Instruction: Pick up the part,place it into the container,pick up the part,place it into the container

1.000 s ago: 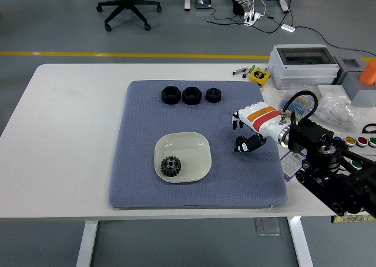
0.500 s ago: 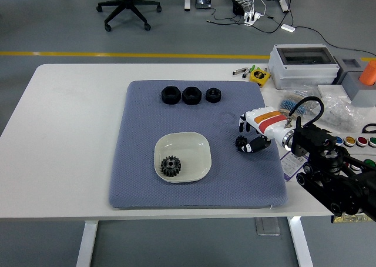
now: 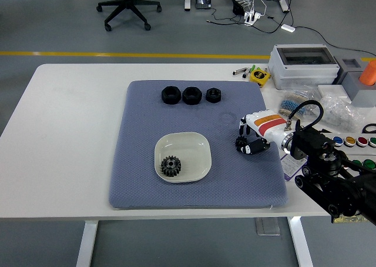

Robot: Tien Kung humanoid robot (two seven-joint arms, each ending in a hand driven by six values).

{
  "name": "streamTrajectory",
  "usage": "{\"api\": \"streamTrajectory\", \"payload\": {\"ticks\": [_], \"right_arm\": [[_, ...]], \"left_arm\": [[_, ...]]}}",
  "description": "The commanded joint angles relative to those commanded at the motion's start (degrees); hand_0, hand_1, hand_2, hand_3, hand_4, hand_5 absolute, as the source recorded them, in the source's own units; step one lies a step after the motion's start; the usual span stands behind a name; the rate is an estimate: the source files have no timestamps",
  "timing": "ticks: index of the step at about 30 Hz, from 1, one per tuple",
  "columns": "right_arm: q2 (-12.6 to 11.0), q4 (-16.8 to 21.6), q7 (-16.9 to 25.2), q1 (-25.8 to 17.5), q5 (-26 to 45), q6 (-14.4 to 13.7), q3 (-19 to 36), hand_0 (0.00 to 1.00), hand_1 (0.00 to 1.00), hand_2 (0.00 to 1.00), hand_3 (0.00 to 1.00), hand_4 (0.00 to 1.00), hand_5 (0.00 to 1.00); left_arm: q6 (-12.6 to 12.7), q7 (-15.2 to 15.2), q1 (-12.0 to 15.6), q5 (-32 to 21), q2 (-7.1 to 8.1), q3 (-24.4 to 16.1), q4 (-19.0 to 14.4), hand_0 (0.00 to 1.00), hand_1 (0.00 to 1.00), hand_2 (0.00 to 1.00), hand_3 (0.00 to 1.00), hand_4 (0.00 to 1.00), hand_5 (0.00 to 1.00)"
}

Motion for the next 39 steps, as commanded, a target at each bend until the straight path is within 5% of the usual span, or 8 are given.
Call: {"api": "streamTrajectory", "payload": {"ticks": [12,23,39], "right_arm": [[0.1,0.0,0.6,-0.2,0.8,-0.8,-0.5,0.184,0.42,0.496,0.525,0.74,0.36],[0.0,0.1,0.9,-0.4,0.9,-0.2,-0.9,0.191,0.42,0.483,0.517,0.789,0.33],[-0.3,0.8,1.3,-0.4,1.1,0.6,-0.8,0.134,0.298,0.415,0.454,0.829,0.298]], "left_arm": [[0.0,0.0,0.0,-0.2,0.02,0.1,0.0,0.743,0.697,0.651,0.581,0.641,0.614],[0.0,-0.1,0.0,-0.2,0.03,0.2,0.0,0.743,0.696,0.651,0.581,0.641,0.614],[0.0,0.0,0.0,-0.2,0.0,0.1,0.0,0.743,0.697,0.651,0.581,0.641,0.614]]}}
